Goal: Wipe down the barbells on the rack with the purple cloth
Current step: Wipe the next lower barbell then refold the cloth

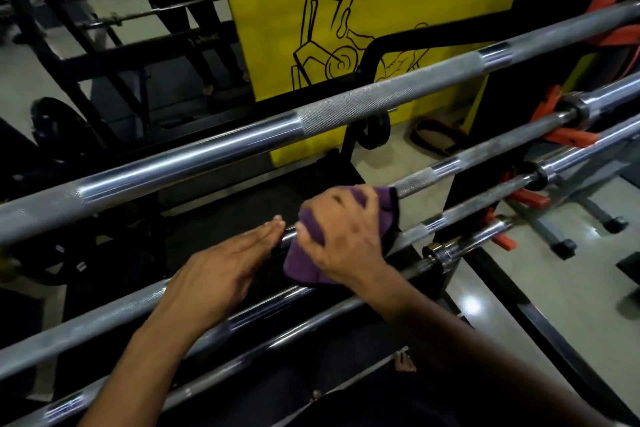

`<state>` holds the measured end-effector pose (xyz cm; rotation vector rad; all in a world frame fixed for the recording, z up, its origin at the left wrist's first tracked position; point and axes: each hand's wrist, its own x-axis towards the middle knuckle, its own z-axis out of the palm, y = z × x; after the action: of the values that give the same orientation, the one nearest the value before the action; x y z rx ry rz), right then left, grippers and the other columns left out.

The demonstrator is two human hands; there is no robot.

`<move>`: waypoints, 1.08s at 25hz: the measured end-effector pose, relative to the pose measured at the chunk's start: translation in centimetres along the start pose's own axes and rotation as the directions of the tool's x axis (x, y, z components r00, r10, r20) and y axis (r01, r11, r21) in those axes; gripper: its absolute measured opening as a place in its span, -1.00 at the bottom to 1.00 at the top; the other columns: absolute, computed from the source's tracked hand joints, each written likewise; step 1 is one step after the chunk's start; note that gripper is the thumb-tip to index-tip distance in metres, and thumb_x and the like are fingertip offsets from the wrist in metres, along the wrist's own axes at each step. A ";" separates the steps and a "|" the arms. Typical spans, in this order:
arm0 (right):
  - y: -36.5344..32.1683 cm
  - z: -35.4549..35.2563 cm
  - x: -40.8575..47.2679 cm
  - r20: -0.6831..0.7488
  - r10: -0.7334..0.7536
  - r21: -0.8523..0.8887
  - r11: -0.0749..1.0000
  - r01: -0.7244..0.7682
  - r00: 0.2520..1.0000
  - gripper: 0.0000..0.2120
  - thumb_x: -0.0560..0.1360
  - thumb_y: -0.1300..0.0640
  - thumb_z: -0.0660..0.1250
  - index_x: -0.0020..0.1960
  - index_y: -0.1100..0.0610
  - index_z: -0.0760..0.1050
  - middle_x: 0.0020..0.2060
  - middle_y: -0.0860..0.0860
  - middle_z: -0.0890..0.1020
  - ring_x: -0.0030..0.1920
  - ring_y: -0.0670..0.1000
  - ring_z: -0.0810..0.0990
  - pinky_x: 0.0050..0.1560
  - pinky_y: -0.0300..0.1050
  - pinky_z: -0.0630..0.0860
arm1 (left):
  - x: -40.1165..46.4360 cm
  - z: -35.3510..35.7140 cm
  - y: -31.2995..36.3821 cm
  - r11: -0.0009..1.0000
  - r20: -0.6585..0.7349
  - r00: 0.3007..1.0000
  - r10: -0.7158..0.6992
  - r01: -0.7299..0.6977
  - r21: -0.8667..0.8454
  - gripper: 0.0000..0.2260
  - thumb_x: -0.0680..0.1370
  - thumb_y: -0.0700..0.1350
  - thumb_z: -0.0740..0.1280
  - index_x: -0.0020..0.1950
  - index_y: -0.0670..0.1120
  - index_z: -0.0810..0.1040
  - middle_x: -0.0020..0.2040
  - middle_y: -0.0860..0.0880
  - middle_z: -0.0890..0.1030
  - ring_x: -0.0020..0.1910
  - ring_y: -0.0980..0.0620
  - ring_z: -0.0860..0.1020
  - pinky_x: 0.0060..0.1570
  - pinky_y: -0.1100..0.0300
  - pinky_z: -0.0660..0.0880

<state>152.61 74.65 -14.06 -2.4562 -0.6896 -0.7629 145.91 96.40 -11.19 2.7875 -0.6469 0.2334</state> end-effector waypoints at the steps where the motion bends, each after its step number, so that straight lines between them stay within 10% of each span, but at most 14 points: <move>1: -0.2 0.0 -0.6 0.010 -0.050 0.040 0.998 0.049 0.999 -0.73 0.53 -0.07 0.29 0.06 0.08 0.62 -0.01 -0.04 0.66 0.11 0.04 0.58 0.31 0.25 0.31 | -0.1 0.0 -0.1 1.000 -0.005 1.000 0.003 -0.003 -0.002 -0.41 0.49 -0.09 0.10 0.55 0.08 0.33 0.50 0.18 0.34 0.36 0.25 0.40 0.13 0.34 0.46; 7: 3.3 -3.2 -5.8 0.052 0.016 0.416 0.909 -0.036 0.999 -0.72 0.59 0.05 0.24 0.21 0.10 0.60 0.20 -0.13 0.64 0.28 -0.11 0.55 0.35 0.00 0.39 | -0.3 0.2 -0.1 0.999 -0.047 0.999 0.005 -0.006 -0.031 -0.49 0.60 0.03 0.08 0.57 0.22 0.22 0.53 0.30 0.26 0.40 0.24 0.40 0.14 0.25 0.56; 10: 3.6 -5.5 -6.8 0.277 0.393 0.633 0.612 -0.475 0.877 -0.80 0.58 0.06 0.20 0.09 -0.04 0.59 -0.03 -0.26 0.66 -0.04 -0.18 0.63 -0.04 -0.31 0.54 | 0.5 0.1 1.7 0.996 -0.112 0.994 -0.013 0.003 -0.094 -0.52 0.63 0.07 0.16 0.57 0.14 0.26 0.57 0.21 0.23 0.44 0.14 0.41 0.18 0.15 0.57; 15: 8.4 -7.1 -6.2 0.541 0.441 0.674 0.281 -0.683 0.716 -0.81 0.61 0.10 0.19 0.01 0.00 0.58 -0.18 -0.19 0.70 -0.12 -0.28 0.63 -0.07 -0.41 0.49 | 4.1 2.2 9.9 0.892 -0.040 0.995 -0.086 0.059 -0.449 -0.36 0.56 0.26 0.31 0.59 0.18 0.18 0.54 0.22 0.29 0.50 0.22 0.30 0.44 0.15 0.34; 18: 10.6 -7.1 -8.5 0.686 0.413 0.565 0.217 -0.796 0.599 -0.69 0.64 0.06 0.13 -0.12 -0.14 0.60 -0.18 -0.15 0.66 0.03 -0.11 0.65 0.06 -0.24 0.50 | 6.8 2.8 13.0 0.737 0.125 0.967 -0.222 0.250 -0.628 -0.38 0.49 0.25 0.42 0.50 0.29 0.26 0.37 0.26 0.49 0.30 0.18 0.52 0.30 0.07 0.49; 21: 11.8 -7.7 -6.9 0.678 0.270 0.704 0.030 -0.710 0.684 -0.75 0.52 0.14 0.24 0.10 0.05 0.65 0.01 0.06 0.70 0.10 0.08 0.65 0.14 -0.06 0.56 | 8.2 1.7 13.5 0.711 0.143 0.959 -0.245 0.278 -0.645 -0.56 0.55 0.05 0.44 0.39 0.20 0.41 0.26 0.22 0.57 0.22 0.17 0.56 0.24 0.03 0.52; 24: 12.8 -10.9 -7.0 0.703 -0.057 0.707 -0.050 -0.705 0.709 -0.32 0.35 -0.01 0.56 0.40 0.10 0.42 0.30 0.17 0.56 0.34 0.15 0.53 0.35 0.05 0.44 | 8.7 0.9 13.7 0.804 0.183 0.979 -0.090 0.180 -0.568 -0.64 0.58 -0.04 0.41 0.37 0.09 0.47 0.25 0.18 0.57 0.26 0.15 0.54 0.27 0.06 0.48; 27: 10.3 -11.4 -8.3 0.794 -0.263 0.563 -0.019 -0.826 0.548 -0.28 0.34 0.11 0.60 0.42 0.15 0.39 0.28 0.10 0.61 0.28 0.07 0.59 0.22 -0.05 0.55 | 8.8 1.4 14.5 0.844 0.231 0.967 0.110 0.032 -0.536 -0.67 0.61 -0.04 0.38 0.37 0.02 0.48 0.22 0.14 0.56 0.24 0.12 0.54 0.24 0.06 0.48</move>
<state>148.31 57.74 -13.82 -1.1745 -0.4563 0.9625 147.29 79.89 -7.40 2.2710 -0.6991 -0.2713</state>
